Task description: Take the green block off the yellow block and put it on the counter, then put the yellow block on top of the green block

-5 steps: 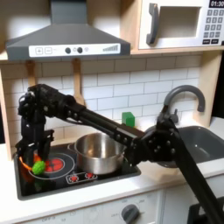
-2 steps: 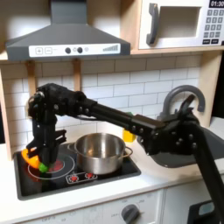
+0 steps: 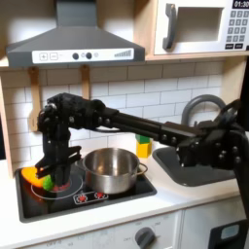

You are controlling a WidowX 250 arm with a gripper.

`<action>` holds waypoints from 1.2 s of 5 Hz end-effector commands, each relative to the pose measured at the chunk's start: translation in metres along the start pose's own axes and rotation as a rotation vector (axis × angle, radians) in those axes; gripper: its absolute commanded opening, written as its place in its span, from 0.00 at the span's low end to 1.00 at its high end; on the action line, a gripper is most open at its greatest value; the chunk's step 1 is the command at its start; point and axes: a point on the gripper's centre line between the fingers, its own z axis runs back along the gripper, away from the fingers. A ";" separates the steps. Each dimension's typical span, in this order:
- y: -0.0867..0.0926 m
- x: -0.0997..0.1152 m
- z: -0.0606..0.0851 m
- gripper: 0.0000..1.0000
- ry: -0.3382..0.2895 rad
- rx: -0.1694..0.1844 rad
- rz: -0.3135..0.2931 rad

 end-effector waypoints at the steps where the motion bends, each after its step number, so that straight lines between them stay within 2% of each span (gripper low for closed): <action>1: -0.001 -0.013 0.011 0.00 -0.027 -0.016 -0.037; 2: 0.000 -0.018 0.019 0.00 -0.045 -0.031 -0.058; 3: -0.002 -0.015 0.030 0.00 -0.072 -0.051 -0.077; 4: -0.008 -0.028 0.036 0.00 -0.053 -0.091 -0.095; 6: -0.013 -0.045 0.055 0.00 -0.052 -0.130 -0.170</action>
